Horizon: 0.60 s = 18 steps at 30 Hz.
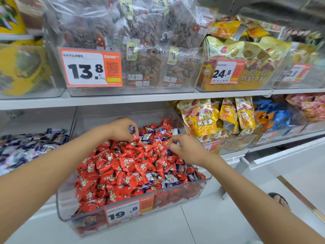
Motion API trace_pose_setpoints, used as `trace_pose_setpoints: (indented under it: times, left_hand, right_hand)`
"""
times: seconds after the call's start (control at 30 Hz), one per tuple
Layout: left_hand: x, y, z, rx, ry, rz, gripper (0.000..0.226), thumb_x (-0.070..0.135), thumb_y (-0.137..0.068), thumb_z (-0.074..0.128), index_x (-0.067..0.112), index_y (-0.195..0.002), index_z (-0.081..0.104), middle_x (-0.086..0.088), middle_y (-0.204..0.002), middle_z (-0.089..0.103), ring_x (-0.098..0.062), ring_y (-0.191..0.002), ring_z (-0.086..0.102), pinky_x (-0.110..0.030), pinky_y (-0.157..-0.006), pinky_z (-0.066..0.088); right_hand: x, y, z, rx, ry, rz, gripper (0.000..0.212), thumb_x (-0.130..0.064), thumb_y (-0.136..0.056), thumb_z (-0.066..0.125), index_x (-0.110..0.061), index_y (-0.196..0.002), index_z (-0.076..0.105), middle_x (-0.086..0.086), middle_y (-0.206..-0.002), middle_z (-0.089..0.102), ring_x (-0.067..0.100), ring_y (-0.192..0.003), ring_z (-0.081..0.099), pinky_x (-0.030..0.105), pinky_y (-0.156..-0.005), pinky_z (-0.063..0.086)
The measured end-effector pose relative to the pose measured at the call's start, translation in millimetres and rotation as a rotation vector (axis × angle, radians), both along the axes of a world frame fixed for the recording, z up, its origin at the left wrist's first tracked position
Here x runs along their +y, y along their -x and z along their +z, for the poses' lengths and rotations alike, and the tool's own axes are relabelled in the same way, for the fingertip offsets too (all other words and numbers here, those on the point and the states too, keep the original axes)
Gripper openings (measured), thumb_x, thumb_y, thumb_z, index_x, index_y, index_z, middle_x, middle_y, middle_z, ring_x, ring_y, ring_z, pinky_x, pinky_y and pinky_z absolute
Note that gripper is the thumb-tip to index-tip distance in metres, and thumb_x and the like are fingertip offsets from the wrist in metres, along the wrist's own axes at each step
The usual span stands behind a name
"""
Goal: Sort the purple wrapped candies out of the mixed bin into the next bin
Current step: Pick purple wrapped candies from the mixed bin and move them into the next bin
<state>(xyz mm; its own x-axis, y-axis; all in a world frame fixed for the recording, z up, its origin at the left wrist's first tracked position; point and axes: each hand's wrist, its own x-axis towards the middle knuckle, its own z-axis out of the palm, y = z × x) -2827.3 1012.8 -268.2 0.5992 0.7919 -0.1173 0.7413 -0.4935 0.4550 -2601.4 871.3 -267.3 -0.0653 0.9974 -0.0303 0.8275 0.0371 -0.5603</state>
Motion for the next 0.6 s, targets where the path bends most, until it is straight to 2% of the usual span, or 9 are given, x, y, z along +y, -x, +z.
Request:
trace_pose_setpoints:
  times: [0.07, 0.13, 0.2, 0.23, 0.3, 0.37, 0.43, 0.5, 0.6]
  left_hand:
    - [-3, 6, 7, 0.076, 0.06, 0.017, 0.011, 0.017, -0.07, 0.063, 0.025, -0.074, 0.069, 0.006, -0.085, 0.067, -0.019, -0.077, 0.058, -0.027, -0.075, 0.048]
    - [-1, 2, 10, -0.03, 0.052, 0.072, 0.013, 0.026, -0.07, 0.06, 0.028, -0.08, 0.068, 0.007, -0.085, 0.063, -0.015, -0.078, 0.054, -0.026, -0.075, 0.045]
    - [0, -11, 4, -0.127, -0.023, 0.095, 0.021, 0.032, -0.079, 0.069, 0.031, -0.1, 0.071, 0.009, -0.108, 0.067, -0.012, -0.097, 0.06, -0.027, -0.089, 0.047]
    - [0, -19, 0, -0.127, -0.056, 0.072, 0.034, 0.038, -0.079, 0.073, 0.031, -0.112, 0.069, 0.009, -0.12, 0.063, -0.013, -0.107, 0.058, -0.03, -0.096, 0.047]
    - [2, -34, -13, -0.004, -0.102, 0.0, 0.063, 0.051, -0.075, 0.075, 0.031, -0.132, 0.057, 0.007, -0.133, 0.054, -0.016, -0.119, 0.053, -0.033, -0.1, 0.045]
    - [10, -43, -22, 0.147, -0.176, -0.042, 0.074, 0.057, -0.074, 0.074, 0.031, -0.139, 0.048, 0.006, -0.14, 0.048, -0.018, -0.123, 0.05, -0.034, -0.099, 0.046]
    - [18, -45, -24, 0.212, -0.209, -0.046, 0.072, 0.057, -0.075, 0.074, 0.029, -0.136, 0.05, 0.005, -0.138, 0.05, -0.019, -0.121, 0.052, -0.032, -0.094, 0.047]
    - [20, -47, -22, 0.267, -0.239, -0.059, 0.062, 0.056, -0.077, 0.072, 0.024, -0.128, 0.057, 0.001, -0.125, 0.059, -0.022, -0.11, 0.057, -0.032, -0.083, 0.049]
    - [19, -43, -19, 0.28, -0.29, -0.116, 0.036, 0.051, -0.083, 0.068, 0.022, -0.102, 0.058, 0.002, -0.101, 0.056, -0.02, -0.086, 0.054, -0.031, -0.067, 0.042]
  right_hand:
    - [8, 6, 5, -0.023, -0.055, -0.014, 0.025, -0.027, -0.094, 0.056, -0.006, -0.085, 0.066, 0.017, -0.073, 0.062, 0.017, -0.054, 0.046, 0.029, -0.054, 0.038]
    - [19, 12, 13, -0.087, -0.143, -0.043, 0.027, -0.034, -0.09, 0.065, -0.009, -0.08, 0.066, 0.006, -0.09, 0.063, 0.015, -0.074, 0.055, 0.031, -0.068, 0.044]
    - [28, 16, 22, -0.153, -0.242, -0.083, 0.018, -0.032, -0.087, 0.069, -0.015, -0.082, 0.065, 0.0, -0.096, 0.056, 0.015, -0.082, 0.055, 0.031, -0.073, 0.045]
    - [33, 17, 25, -0.149, -0.284, -0.098, 0.012, -0.029, -0.087, 0.069, -0.018, -0.084, 0.065, 0.0, -0.098, 0.055, 0.016, -0.083, 0.056, 0.033, -0.075, 0.047]
    - [36, 14, 30, -0.08, -0.327, -0.115, 0.005, -0.023, -0.085, 0.069, -0.019, -0.084, 0.066, 0.0, -0.095, 0.056, 0.017, -0.082, 0.056, 0.035, -0.077, 0.049]
    - [34, 7, 31, -0.067, -0.314, -0.109, 0.002, -0.02, -0.084, 0.069, -0.019, -0.083, 0.067, -0.002, -0.092, 0.055, 0.014, -0.081, 0.054, 0.033, -0.077, 0.048]
    - [31, -1, 30, -0.063, -0.266, -0.077, 0.003, -0.018, -0.085, 0.069, -0.017, -0.082, 0.068, -0.006, -0.09, 0.057, 0.007, -0.08, 0.052, 0.029, -0.078, 0.045]
    - [28, -7, 27, -0.012, -0.228, -0.065, 0.007, -0.016, -0.085, 0.069, -0.014, -0.079, 0.069, -0.012, -0.087, 0.061, 0.0, -0.076, 0.054, 0.025, -0.074, 0.043]
    - [28, -10, 26, 0.049, -0.207, -0.091, 0.009, -0.014, -0.086, 0.067, -0.012, -0.078, 0.069, -0.009, -0.091, 0.067, -0.006, -0.061, 0.058, 0.01, -0.055, 0.04]
